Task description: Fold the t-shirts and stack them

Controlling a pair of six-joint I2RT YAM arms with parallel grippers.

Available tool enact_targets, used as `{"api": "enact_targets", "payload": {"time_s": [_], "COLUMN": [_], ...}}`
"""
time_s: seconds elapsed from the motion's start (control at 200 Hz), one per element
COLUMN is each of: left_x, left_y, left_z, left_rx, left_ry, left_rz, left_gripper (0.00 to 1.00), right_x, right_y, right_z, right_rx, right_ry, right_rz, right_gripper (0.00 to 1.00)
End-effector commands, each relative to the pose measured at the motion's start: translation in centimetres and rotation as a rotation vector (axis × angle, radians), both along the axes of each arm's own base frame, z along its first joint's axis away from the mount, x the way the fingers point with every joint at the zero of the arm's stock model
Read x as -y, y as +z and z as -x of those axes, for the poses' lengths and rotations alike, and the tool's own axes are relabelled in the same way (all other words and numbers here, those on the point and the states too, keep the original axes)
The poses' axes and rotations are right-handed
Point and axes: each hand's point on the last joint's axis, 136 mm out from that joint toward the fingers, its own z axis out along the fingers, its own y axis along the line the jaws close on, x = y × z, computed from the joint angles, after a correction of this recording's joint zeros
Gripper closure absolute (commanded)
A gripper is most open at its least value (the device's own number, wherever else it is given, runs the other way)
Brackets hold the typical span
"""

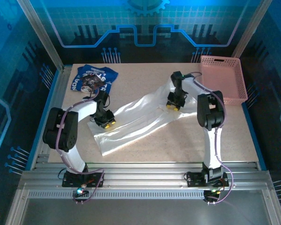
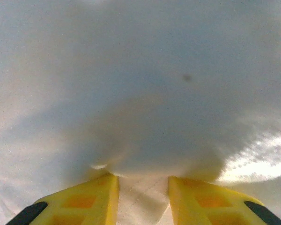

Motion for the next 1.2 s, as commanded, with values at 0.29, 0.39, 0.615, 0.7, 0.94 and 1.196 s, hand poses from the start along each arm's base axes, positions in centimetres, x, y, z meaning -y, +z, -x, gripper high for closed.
{"api": "enact_targets", "payload": {"time_s": [0.29,0.39,0.615,0.7,0.94,1.196], "left_x": [1.1,3.5,8.4,10.7,16.0,17.3], "left_y": [-0.3,-0.4,0.4,0.9,4.0,10.9], "left_z": [6.5,6.7,6.1,6.0,6.3,3.5], "left_rx": [-0.204,-0.222,-0.244,-0.255,-0.22,0.054], "left_ry": [0.063,0.049,-0.007,-0.029,-0.125,-0.192], "left_rz": [0.031,0.094,0.176,0.23,0.303,0.423], "left_gripper": [0.66,0.63,0.6,0.59,0.57,0.48], "right_x": [-2.3,-2.8,-2.0,-0.3,3.4,-0.5], "right_y": [-3.6,-2.8,-1.2,-0.1,9.2,18.8], "right_z": [-13.4,-17.7,-24.6,-26.6,-28.5,-16.3], "right_rx": [0.133,0.264,0.487,0.569,0.765,0.572], "right_ry": [-0.11,-0.173,-0.296,-0.351,-0.3,0.059], "right_rz": [-0.292,-0.451,-0.655,-0.699,-0.778,-0.698], "right_gripper": [0.61,0.59,0.52,0.49,0.32,0.22]}}
